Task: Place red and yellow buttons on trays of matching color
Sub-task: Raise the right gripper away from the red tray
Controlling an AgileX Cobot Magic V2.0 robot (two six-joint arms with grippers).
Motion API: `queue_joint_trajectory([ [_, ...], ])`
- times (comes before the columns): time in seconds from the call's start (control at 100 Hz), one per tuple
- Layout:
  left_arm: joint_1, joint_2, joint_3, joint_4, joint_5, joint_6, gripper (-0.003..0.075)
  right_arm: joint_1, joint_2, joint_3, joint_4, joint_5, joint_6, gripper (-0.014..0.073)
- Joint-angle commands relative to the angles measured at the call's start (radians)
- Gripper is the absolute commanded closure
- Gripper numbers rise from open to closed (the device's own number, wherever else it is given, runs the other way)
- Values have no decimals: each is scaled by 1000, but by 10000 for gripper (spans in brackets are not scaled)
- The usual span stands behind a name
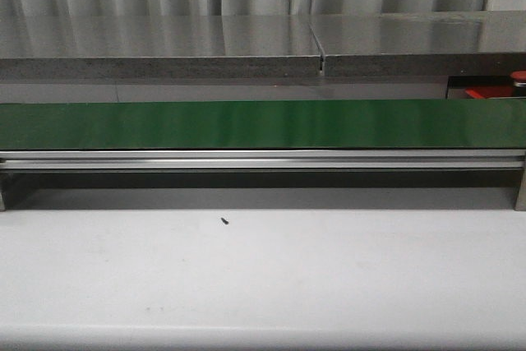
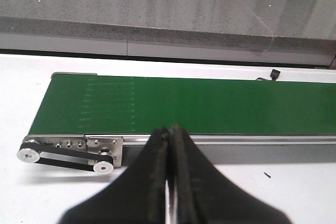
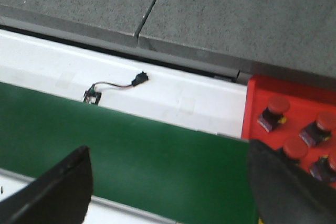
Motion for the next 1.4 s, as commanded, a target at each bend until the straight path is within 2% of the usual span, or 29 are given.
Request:
queue_joint_trajectory([
  [0.0, -8, 7, -26, -27, -62, -1, 739, -2, -134, 133, 14, -97, -13, -2],
  [0.19, -8, 7, -26, -27, -62, -1, 739, -2, -344, 428, 14, -101, -13, -1],
  [0.33, -8, 7, -26, -27, -62, -1, 739, -2, -471, 566, 14, -89, -13, 4],
  [0.4, -8, 7, -26, -27, -62, -1, 739, -2, -533, 615, 14, -81, -13, 46],
  [0.5, -8, 7, -26, -27, -62, -1, 739, -2, -619, 665, 14, -73, -13, 181],
  [0.69, -8, 7, -26, -27, -62, -1, 739, -2, -723, 706, 14, -38, -13, 593],
  [0.76, -8, 7, -26, -27, -62, -1, 739, -2, -734, 706, 14, -33, -13, 719],
  [1.39, -8, 7, -26, -27, -62, -1, 739, -2, -734, 706, 16, -12, -13, 711],
])
